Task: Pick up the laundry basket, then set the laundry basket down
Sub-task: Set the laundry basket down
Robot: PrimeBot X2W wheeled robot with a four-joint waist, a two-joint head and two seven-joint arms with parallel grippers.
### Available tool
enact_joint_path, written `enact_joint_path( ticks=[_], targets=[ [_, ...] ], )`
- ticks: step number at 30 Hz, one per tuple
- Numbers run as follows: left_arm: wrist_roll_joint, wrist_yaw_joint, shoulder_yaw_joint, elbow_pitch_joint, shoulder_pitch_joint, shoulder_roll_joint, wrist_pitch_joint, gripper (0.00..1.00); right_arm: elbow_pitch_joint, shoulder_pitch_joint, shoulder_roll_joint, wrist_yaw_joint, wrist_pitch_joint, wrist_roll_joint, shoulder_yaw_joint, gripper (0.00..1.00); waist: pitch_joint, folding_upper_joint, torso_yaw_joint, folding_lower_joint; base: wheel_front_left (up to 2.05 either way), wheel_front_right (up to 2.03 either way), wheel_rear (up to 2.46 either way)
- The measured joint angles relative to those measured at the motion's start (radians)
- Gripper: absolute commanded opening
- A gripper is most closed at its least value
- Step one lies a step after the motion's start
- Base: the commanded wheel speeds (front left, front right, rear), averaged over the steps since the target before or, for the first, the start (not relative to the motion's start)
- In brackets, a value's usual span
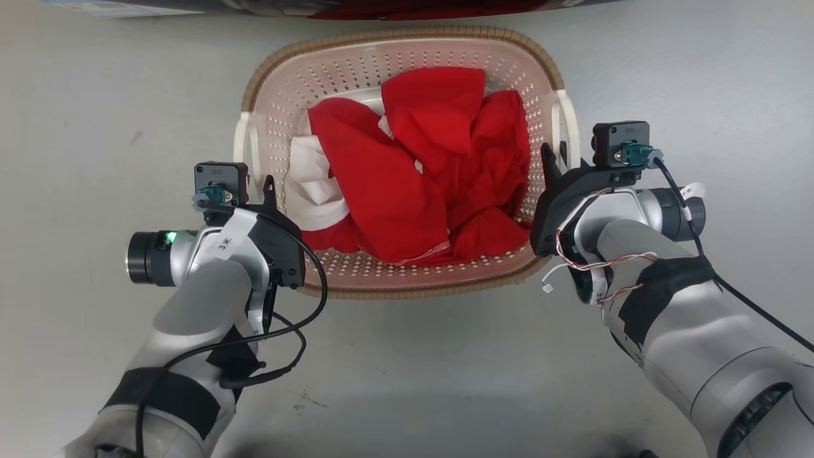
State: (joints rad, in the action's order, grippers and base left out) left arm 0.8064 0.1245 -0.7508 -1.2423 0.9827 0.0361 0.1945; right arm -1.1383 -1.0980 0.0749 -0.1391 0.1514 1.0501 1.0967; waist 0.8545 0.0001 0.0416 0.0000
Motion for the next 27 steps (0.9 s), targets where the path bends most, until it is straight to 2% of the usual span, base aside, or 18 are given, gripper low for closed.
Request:
enact_joint_path(
  ticks=[2,3,4,5,6,7,8,18,27],
  targets=[
    [0.000,0.000,0.001,-0.001,0.002,-0.002,0.002,0.54,-0.001,0.000,-0.003,0.002,0.001,0.000,0.003,0.43,0.000,-0.0001,0.000,-0.0001,0.00,0.00,0.00],
    [0.000,0.000,0.002,-0.004,0.003,-0.002,0.002,0.68,-0.001,0.000,-0.005,0.004,0.001,0.000,0.005,0.49,0.000,0.0000,0.000,-0.0001,0.00,0.00,0.00],
    [0.000,0.000,0.002,-0.004,0.004,-0.004,0.002,0.76,-0.001,-0.001,-0.005,0.004,0.002,0.000,0.006,0.67,-0.001,-0.0001,-0.001,-0.0001,0.00,0.00,0.00],
    [0.000,0.000,0.002,-0.004,0.005,-0.004,0.002,0.87,-0.001,-0.002,-0.006,0.004,0.003,0.000,0.007,0.77,-0.001,0.0000,-0.001,-0.0001,0.00,0.00,0.00],
    [0.000,0.000,0.002,-0.004,0.005,-0.006,0.002,0.93,-0.001,-0.002,-0.008,0.004,0.004,0.001,0.008,0.91,-0.002,-0.0001,-0.001,-0.0001,0.00,0.00,0.00],
    [0.000,0.000,0.002,-0.005,0.006,-0.007,0.003,0.98,-0.001,-0.003,-0.009,0.004,0.004,0.002,0.008,1.00,-0.002,0.0000,-0.001,-0.0001,0.00,0.00,0.00],
    [0.000,0.000,0.002,-0.006,0.007,-0.007,0.005,1.00,-0.002,-0.003,-0.009,0.004,0.005,0.003,0.009,1.00,-0.003,-0.0001,-0.001,0.0000,0.00,0.00,0.00],
    [0.000,0.000,0.006,-0.015,0.012,-0.007,0.010,1.00,-0.019,-0.004,-0.010,0.004,0.010,0.007,0.014,1.00,-0.034,0.0000,-0.004,0.0000,0.00,0.00,0.00],
    [0.002,0.000,0.008,-0.017,-0.022,-0.007,0.021,1.00,-0.039,0.009,-0.011,0.004,0.021,0.019,0.014,1.00,-0.104,-0.0001,-0.007,-0.0001,0.00,0.00,0.00]
  ],
)
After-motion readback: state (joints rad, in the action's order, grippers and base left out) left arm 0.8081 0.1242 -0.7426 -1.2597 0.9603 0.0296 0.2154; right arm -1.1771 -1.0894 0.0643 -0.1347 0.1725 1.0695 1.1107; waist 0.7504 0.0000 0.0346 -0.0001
